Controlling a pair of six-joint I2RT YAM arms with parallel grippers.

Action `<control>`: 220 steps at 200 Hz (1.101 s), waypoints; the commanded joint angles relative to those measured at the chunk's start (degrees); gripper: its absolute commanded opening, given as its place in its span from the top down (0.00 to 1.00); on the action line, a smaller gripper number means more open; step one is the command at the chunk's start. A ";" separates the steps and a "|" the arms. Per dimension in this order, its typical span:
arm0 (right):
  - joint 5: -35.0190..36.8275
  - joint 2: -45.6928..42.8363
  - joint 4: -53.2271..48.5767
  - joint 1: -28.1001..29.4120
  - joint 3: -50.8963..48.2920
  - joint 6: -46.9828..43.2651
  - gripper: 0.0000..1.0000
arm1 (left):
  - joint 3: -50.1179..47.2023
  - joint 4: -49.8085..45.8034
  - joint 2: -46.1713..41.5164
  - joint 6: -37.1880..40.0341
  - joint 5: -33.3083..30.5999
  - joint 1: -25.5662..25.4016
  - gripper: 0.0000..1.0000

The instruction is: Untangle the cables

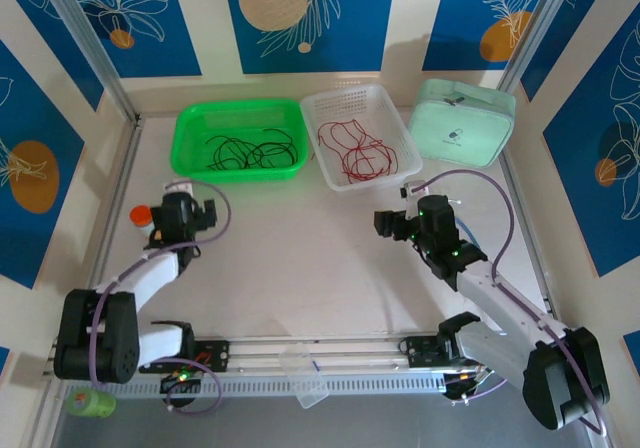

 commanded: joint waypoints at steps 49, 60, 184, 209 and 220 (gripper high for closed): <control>-3.03 16.73 41.51 -7.06 -10.61 -14.44 0.21 | -8.52 44.36 17.07 4.66 10.07 0.34 0.00; -4.55 19.42 46.01 -8.67 -10.87 -14.87 0.22 | -8.56 50.35 20.53 5.58 11.09 0.32 0.01; -10.52 31.87 44.53 -20.85 -3.33 -4.52 0.01 | -2.95 36.18 18.70 5.96 13.00 0.48 0.00; -10.46 31.86 44.18 -20.84 -3.27 -4.53 0.01 | -2.16 34.83 18.75 7.20 16.37 0.43 0.00; -10.50 31.89 44.44 -20.84 -3.36 -4.53 0.01 | -2.15 34.71 18.76 7.23 16.56 0.47 0.00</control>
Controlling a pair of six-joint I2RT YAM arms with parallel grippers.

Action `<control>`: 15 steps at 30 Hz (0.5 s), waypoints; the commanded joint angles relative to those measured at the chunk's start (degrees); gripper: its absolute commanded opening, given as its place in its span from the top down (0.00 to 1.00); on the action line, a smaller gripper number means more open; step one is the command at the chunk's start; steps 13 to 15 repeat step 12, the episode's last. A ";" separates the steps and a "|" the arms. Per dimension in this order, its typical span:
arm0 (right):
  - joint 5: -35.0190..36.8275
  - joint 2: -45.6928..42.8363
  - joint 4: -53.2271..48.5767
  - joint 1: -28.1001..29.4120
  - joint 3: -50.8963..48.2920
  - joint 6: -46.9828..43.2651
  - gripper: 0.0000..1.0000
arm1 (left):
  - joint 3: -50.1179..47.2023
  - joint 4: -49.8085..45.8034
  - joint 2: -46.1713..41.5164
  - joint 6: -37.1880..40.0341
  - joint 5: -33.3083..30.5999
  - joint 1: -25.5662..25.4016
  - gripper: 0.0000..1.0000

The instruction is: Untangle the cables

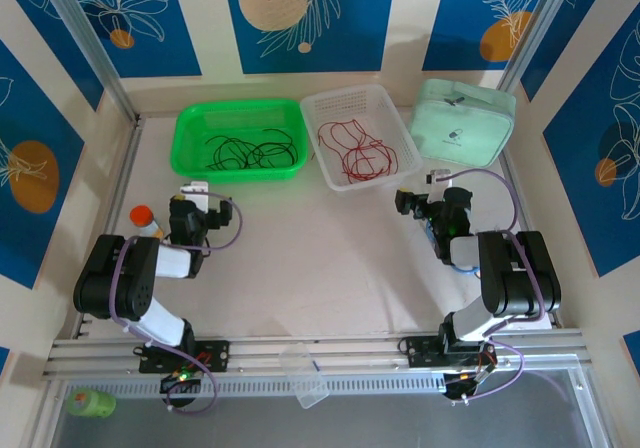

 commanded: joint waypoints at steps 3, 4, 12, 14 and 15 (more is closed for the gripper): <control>0.61 -0.73 -0.19 0.16 0.36 0.46 0.01 | 1.48 -0.93 0.08 1.40 3.59 0.23 0.00; 0.61 -0.73 -0.31 0.16 0.43 0.39 0.01 | 1.53 -0.96 0.13 1.40 3.62 0.23 0.00; 0.61 -0.78 -0.14 0.11 0.34 0.39 0.01 | 1.30 -0.62 0.00 1.93 4.70 0.23 0.00; 0.61 -0.78 -0.14 0.11 0.34 0.39 0.01 | 1.30 -0.62 0.00 1.93 4.70 0.23 0.00; 0.61 -0.78 -0.14 0.11 0.34 0.39 0.01 | 1.30 -0.62 0.00 1.93 4.70 0.23 0.00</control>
